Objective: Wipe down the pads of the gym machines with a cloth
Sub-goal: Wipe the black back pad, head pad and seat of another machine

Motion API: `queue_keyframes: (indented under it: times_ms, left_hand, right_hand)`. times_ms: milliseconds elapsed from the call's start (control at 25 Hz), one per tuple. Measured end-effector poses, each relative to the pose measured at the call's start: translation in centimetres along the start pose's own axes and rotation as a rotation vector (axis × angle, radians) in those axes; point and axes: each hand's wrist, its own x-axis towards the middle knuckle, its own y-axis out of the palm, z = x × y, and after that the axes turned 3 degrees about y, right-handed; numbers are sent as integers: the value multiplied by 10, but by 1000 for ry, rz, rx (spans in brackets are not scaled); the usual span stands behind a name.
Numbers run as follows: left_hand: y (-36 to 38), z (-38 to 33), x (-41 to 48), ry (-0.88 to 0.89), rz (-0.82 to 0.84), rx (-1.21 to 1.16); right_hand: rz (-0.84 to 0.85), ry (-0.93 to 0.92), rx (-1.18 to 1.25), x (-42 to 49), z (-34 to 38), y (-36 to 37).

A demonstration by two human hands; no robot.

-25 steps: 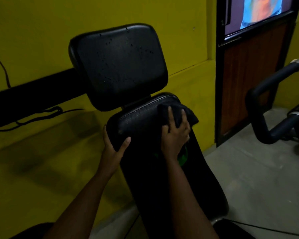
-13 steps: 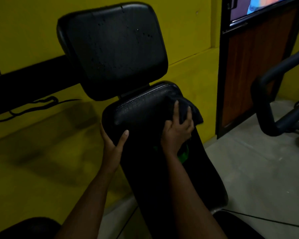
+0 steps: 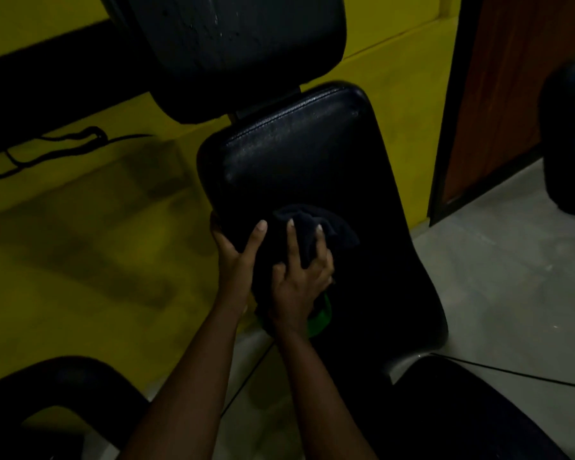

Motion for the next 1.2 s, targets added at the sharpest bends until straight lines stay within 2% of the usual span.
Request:
queue_keyframes:
  times_ms: [120, 320, 360, 400, 520, 600, 680, 920, 1040, 1080, 1120, 1200]
  left_hand:
    - [4, 21, -23, -75, -12, 84]
    - [9, 39, -47, -175, -14, 92]
    - [9, 39, -48, -181, -21, 89]
    - [9, 40, -48, -182, -25, 84]
    - [9, 46, -49, -179, -8, 76]
    - [7, 48, -51, -200, -3, 66]
    - [5, 49, -52, -223, 21, -4]
    - [5, 55, -53, -270, 54, -113]
    - [5, 54, -59, -248, 47, -104]
    - [7, 53, -61, -221, 35, -86]
    - [9, 52, -62, -202, 19, -72]
    - [11, 56, -65, -190, 9, -78]
  right_hand:
    - [-58, 122, -112, -16, -55, 0]
    - [-32, 625, -60, -29, -103, -13]
    - [-19, 653, -43, -27, -99, -16]
    - [-5, 585, -13, -22, -89, -19]
    - [52, 96, -13, 20, -48, -21]
    - [58, 9, -42, 57, -36, -24]
    - [13, 55, -94, 72, -55, -28]
    - [3, 683, -100, 19, -158, -30]
    - [-39, 954, -6, 18, -144, -28]
    - [-45, 927, 31, 16, -124, -25]
    - [-46, 811, 46, 9, -99, -21]
    - [-14, 465, 30, -17, -56, -15]
